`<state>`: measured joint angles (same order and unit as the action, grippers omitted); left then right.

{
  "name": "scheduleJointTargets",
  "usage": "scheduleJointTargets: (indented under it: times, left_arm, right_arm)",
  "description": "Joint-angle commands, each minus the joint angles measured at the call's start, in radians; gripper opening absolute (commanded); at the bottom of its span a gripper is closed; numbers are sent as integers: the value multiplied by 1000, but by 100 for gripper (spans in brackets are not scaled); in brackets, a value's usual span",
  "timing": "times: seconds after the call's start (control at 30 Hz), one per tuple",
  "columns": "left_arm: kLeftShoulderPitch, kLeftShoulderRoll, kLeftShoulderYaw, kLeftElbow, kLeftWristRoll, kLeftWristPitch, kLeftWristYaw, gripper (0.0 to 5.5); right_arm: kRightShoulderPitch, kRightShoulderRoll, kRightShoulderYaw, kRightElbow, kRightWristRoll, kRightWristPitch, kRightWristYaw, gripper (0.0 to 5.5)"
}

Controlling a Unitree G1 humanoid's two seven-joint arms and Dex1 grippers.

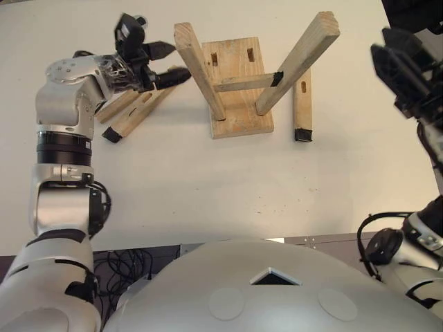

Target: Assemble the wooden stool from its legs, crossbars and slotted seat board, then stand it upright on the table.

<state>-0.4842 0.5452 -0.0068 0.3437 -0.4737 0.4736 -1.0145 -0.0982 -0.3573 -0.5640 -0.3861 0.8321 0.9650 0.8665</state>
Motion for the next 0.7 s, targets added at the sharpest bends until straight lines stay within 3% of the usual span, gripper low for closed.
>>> scheduleJointTargets:
  times: [0.03,0.13,0.23,0.4,0.57,0.7]
  left_arm:
    - [74,-69,75,-112,-125,123,36,395]
    - [108,-156,71,-190,-174,166,90,395]
    - [164,-202,27,-321,-238,224,69,395]
    - [243,-259,-181,-550,-267,280,29,395]
    - [238,-262,-198,-529,-247,281,67,395]
    - [216,-208,-145,-448,-205,260,75,395]
  right_arm:
    - [47,60,171,21,-58,-73,-52,416]
    - [67,34,345,114,-230,-234,-40,416]
    - [32,-23,447,237,-402,-412,-40,416]
    - [-54,-61,467,386,-460,-571,-5,416]
    - [-280,28,582,661,-563,-743,-2,416]
    - [-322,-6,617,722,-611,-815,43,416]
